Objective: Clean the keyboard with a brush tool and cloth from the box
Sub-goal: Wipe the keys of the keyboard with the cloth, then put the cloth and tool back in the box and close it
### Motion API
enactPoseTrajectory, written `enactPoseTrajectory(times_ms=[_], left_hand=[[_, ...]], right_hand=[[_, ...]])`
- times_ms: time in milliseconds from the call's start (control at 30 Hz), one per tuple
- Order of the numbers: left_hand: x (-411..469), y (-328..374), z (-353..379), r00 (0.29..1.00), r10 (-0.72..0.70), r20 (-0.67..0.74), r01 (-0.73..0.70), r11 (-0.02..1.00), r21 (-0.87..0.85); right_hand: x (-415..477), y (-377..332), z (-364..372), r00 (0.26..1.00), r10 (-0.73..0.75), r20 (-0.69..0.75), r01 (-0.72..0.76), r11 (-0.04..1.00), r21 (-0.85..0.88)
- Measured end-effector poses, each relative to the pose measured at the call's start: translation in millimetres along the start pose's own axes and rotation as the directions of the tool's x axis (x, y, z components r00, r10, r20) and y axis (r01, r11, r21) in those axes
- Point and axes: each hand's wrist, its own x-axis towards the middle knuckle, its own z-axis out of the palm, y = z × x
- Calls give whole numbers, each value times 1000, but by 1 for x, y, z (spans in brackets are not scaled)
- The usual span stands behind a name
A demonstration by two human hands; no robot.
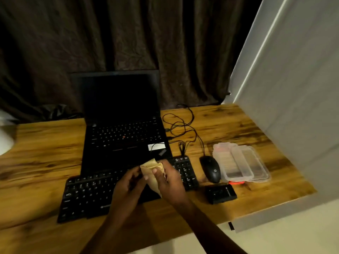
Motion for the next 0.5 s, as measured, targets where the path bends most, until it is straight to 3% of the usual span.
enactPoseTrajectory(times_ms=[167,300,433,500], left_hand=[[10,13,44,990,-136,-43,119,956,-268],[22,19,78,976,-214,28,212,925,-315],[32,32,115,981,-191,28,190,925,-328],[37,40,135,984,-170,51,177,933,-313]], right_hand=[[2,15,-35,993,121,-14,-120,988,93],[1,29,-71,981,193,-5,-190,966,176],[-3,40,-115,974,223,46,-227,942,245],[-3,49,-136,976,218,-3,-211,949,232]])
